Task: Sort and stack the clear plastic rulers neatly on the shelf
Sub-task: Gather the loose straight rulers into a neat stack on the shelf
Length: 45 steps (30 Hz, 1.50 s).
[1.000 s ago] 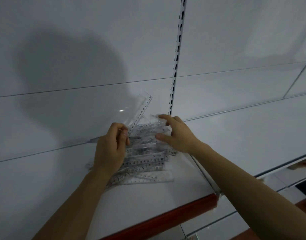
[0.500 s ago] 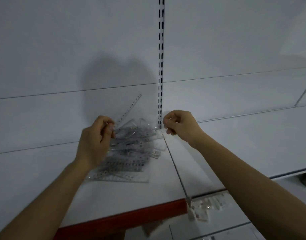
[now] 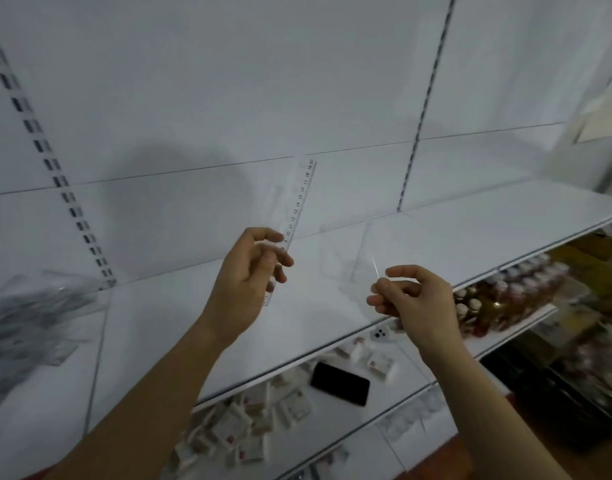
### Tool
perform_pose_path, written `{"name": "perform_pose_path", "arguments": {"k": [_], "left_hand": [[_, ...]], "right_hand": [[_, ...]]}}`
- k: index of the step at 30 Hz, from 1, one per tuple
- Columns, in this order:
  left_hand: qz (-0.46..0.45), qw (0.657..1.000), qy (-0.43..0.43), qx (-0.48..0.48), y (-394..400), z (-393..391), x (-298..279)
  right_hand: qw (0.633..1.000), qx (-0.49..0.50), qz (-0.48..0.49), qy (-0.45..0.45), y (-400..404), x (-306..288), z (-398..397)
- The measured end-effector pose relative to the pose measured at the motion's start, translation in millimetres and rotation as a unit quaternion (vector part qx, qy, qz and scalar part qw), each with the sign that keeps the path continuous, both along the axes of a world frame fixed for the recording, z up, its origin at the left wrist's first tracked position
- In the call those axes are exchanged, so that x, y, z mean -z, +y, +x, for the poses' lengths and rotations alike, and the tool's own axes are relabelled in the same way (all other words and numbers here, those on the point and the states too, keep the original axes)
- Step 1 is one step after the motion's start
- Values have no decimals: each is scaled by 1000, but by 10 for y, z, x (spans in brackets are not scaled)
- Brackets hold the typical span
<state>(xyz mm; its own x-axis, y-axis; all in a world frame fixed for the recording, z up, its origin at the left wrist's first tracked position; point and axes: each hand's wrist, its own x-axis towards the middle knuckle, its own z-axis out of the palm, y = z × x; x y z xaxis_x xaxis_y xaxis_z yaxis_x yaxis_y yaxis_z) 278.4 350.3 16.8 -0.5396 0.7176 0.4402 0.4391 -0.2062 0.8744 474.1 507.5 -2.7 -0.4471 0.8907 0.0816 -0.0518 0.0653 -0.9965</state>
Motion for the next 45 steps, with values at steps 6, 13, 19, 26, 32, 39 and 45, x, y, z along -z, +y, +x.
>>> {"name": "perform_pose_path", "arguments": {"k": [6, 13, 19, 26, 32, 39, 45], "left_hand": [[-6, 997, -10, 74, 1149, 314, -197], [-4, 993, 1, 116, 2422, 516, -86], [-10, 990, 11, 143, 3397, 473, 128], [-27, 993, -32, 111, 4240, 314, 271], [-28, 996, -55, 70, 4479, 279, 328], [-45, 997, -49, 29, 4680, 364, 448], [-73, 997, -8, -6, 5164, 682, 444]], "right_hand": [[994, 106, -3, 0, 836, 58, 814], [991, 113, 14, -72, 1929, 136, 1181], [986, 144, 15, -83, 2913, 157, 1150], [979, 128, 34, -153, 3979, 116, 846], [967, 84, 60, -231, 4740, 198, 501], [899, -3, 173, -403, 5458, 275, 324], [918, -37, 201, -340, 5751, 245, 520]]}}
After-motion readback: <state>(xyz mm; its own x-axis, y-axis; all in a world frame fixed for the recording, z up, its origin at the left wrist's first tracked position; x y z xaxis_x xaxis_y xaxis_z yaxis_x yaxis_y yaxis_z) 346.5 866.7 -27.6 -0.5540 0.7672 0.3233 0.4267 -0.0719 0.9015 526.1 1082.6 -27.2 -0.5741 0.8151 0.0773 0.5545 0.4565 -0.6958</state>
